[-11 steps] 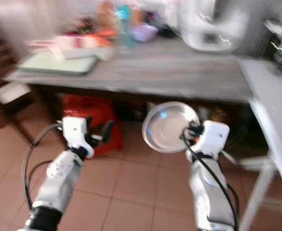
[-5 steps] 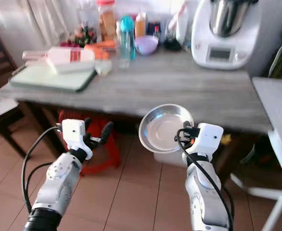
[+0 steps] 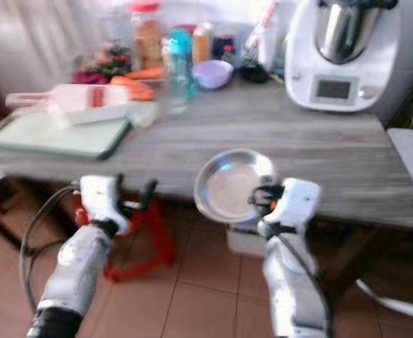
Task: Setting the table
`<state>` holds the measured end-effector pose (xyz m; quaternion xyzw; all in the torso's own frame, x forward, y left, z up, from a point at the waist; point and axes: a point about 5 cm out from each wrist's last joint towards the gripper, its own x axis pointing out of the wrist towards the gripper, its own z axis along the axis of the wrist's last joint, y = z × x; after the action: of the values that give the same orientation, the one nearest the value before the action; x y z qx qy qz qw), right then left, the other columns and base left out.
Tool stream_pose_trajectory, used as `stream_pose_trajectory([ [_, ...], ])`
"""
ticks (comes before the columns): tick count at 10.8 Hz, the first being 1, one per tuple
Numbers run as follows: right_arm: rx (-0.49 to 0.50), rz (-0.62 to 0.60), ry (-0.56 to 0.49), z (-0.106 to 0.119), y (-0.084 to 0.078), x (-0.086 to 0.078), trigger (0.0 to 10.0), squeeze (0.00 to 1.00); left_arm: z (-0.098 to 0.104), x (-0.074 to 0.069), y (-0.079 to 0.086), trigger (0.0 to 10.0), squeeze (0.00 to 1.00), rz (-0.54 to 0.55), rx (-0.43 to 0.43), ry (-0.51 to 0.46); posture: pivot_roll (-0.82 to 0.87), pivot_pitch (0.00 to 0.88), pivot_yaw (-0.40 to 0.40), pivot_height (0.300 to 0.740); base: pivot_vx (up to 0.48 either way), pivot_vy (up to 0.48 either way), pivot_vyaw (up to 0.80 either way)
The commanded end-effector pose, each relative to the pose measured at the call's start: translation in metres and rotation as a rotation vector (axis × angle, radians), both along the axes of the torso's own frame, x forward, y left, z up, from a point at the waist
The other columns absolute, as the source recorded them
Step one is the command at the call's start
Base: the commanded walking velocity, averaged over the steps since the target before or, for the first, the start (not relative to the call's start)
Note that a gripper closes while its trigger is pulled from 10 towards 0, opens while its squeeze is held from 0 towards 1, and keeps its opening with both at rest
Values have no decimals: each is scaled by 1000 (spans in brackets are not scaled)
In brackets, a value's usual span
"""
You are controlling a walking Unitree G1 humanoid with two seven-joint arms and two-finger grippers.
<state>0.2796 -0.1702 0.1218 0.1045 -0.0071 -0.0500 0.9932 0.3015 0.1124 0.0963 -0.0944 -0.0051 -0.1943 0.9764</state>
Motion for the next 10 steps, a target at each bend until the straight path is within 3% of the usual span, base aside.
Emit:
stream_pose_trajectory([
  [1,15,12,-34,7,7,3,10000,0,8,2,5,10000,0,-12,12,-31,-44,17,33,740,442,0,0],
  [3,16,7,-29,5,6,3,10000,0,7,1,6,10000,0,-21,38,-27,-41,15,34,740,416,0,0],
  [5,23,-2,-26,5,4,5,10000,0,10,-3,4,10000,0,-67,18,-37,-34,22,28,740,0,0,0],
  [8,64,-16,24,-2,2,9,10000,0,3,-32,11,10000,0,-304,33,3,-31,23,27,740,0,0,0],
  [10,106,-39,77,-12,0,9,10000,0,-1,-42,16,10000,0,-410,46,43,-20,27,32,740,0,0,0],
])
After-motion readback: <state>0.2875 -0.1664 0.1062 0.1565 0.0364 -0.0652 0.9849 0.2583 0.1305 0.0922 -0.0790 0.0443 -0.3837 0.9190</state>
